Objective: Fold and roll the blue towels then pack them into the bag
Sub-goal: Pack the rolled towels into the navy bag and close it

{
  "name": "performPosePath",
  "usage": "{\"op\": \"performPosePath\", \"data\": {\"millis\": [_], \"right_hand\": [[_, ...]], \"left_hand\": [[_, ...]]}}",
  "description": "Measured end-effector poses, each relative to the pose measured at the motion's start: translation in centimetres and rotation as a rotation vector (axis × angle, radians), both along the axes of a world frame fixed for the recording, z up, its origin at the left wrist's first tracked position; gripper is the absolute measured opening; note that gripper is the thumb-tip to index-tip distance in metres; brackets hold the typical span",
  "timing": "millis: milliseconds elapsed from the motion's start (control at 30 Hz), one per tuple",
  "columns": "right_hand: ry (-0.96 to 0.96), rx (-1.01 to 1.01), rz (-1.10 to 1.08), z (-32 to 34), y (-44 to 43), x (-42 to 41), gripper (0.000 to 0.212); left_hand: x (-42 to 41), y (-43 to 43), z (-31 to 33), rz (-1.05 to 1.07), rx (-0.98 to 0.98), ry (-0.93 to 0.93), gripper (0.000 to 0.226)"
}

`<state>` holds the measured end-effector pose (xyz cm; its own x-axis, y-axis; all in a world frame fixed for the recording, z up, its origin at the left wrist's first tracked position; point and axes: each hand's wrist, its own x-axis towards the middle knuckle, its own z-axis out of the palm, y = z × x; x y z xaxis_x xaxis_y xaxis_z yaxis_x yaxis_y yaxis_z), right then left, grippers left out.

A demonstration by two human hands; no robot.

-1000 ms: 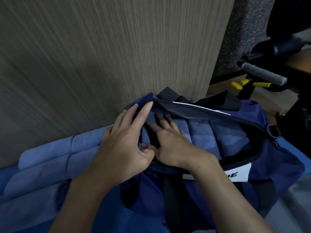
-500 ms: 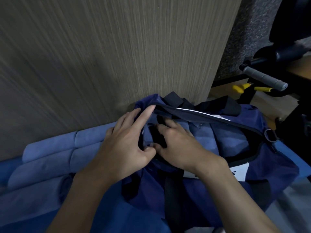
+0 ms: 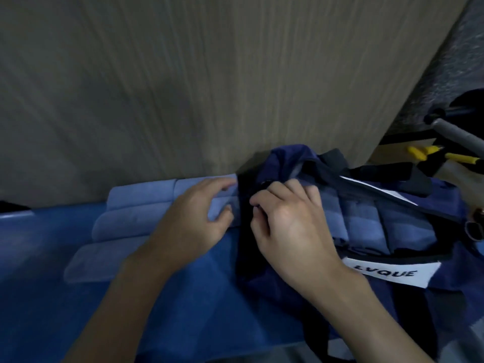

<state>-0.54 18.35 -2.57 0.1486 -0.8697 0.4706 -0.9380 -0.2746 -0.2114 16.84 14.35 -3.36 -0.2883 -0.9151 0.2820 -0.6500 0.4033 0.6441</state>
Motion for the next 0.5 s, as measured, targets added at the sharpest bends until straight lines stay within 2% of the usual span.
{"op": "performPosePath", "data": {"millis": [133, 233, 300, 367, 500], "right_hand": [[-0.075, 0.082, 0.174, -1.7, -0.2, 5.0, 0.017], [-0.292, 0.278, 0.277, -3.7, -0.8, 9.2, 0.020], [-0.452, 0.518, 0.260, -4.9, -1.5, 11.7, 0.026], [-0.538, 0.686, 0.217, -6.2, -2.2, 13.9, 0.032], [-0.597, 0.770, 0.146, -7.8, -2.5, 16.7, 0.036]], "left_hand": [[6.1, 0.1, -1.5, 0.138, 0.065, -0.133, 0.056], [10.8, 0.2, -3.2, 0.198, 0.088, -0.205, 0.046], [13.4, 0.6, -3.7, 0.239, 0.147, -0.279, 0.034], [15.4, 1.0, -4.2, 0.257, 0.202, -0.392, 0.034], [17.7, 1.6, -4.7, 0.250, 0.234, -0.422, 0.035]]}}
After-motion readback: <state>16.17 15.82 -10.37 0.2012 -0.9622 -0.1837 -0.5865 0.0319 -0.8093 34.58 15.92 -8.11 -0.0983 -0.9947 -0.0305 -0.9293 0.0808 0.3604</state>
